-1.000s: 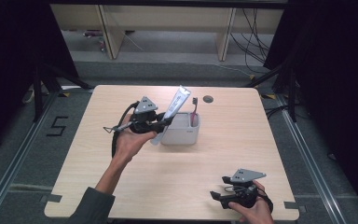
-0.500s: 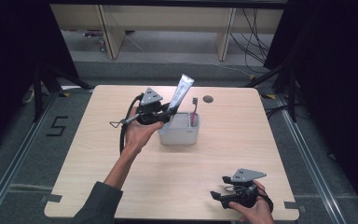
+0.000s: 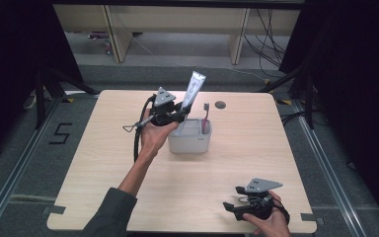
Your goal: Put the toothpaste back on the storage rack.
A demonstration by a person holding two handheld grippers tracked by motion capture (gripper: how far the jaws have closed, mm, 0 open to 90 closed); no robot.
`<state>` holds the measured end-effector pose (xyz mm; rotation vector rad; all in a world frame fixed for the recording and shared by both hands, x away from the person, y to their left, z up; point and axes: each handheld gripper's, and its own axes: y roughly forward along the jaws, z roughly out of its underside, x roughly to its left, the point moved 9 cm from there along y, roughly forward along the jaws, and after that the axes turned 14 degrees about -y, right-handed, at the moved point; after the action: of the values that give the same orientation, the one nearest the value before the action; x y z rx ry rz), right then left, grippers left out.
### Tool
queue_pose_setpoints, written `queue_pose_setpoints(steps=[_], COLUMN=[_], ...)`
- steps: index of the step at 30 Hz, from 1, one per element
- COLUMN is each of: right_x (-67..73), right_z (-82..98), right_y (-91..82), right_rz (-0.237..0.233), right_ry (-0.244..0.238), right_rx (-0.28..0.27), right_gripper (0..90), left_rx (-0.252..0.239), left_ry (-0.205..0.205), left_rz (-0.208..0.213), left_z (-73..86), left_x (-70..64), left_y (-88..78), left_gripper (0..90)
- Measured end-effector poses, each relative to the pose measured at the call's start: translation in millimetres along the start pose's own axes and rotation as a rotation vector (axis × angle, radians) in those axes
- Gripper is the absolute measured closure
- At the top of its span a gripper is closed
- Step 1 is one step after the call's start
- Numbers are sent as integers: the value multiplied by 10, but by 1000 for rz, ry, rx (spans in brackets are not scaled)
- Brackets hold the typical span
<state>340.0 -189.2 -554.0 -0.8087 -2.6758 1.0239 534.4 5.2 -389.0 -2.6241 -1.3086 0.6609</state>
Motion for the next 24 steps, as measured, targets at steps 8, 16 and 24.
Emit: queue_pose_setpoints(steps=[8,16,24], right_x=[-12,-4,10], right_z=[2,-4,-3], right_y=[-3,-5,0], right_rz=[5,2,-10], right_ry=[-1,-2,-3], right_rx=[-2,-5,-4], right_gripper=[247,247,247], left_rx=[-22,-39,-51], left_ry=[-36,-52,-78], left_rz=[-3,-9,-2], left_z=[-12,22,47], left_x=[9,34,64], left_y=[143,290,365], left_gripper=[719,718,716])
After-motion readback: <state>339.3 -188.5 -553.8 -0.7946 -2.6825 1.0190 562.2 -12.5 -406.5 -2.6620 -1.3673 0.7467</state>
